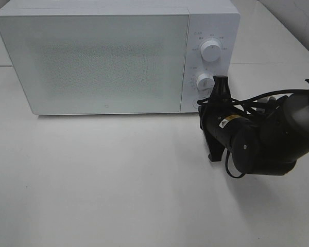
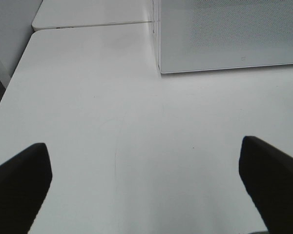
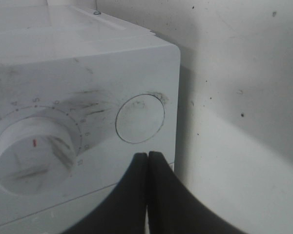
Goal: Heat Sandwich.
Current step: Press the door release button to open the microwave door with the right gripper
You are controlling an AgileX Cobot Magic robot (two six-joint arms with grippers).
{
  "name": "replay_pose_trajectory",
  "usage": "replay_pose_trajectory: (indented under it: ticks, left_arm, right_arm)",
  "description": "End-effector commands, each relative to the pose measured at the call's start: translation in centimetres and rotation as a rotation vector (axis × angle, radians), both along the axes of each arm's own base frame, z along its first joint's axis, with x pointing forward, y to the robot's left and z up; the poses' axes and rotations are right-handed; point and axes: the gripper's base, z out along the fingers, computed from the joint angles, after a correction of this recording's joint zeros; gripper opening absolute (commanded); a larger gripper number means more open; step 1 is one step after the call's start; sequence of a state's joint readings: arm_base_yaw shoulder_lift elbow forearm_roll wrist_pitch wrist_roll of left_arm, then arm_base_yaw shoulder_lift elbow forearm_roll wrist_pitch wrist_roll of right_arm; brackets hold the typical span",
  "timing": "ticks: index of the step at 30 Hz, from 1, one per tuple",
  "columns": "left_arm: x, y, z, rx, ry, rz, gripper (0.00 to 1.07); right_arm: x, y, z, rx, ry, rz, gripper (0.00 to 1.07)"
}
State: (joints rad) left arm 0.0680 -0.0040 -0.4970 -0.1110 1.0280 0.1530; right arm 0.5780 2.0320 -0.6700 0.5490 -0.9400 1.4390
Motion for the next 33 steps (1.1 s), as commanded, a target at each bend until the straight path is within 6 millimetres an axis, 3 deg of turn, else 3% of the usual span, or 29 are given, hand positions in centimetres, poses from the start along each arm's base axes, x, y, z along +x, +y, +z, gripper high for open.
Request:
replay_pose_trajectory:
  ticks: [1, 15, 23, 33]
  left_arm:
    - [-0.3, 0.0, -0.1, -0.002, -0.016, 0.000, 1.04]
    - [-0.3, 0.0, -0.1, 0.000, -0.017, 0.002, 1.04]
    - [-0.3, 0.0, -0.1, 0.000, -0.017, 0.002, 1.04]
    - [-0.3, 0.0, -0.1, 0.000, -0.017, 0.002, 1.04]
  right_arm:
    - [0.8, 0.1, -0.1, -0.003, -0.006, 0.007, 0.00]
    - [4.0, -0.4, -1.2, -0.003, -0.026, -0.022, 0.00]
    - [4.6, -0.1, -1.3, 0.002, -0.042, -0.025, 0.00]
    - [4.7, -0.1, 0.0, 0.006, -0.084, -0.026, 0.01]
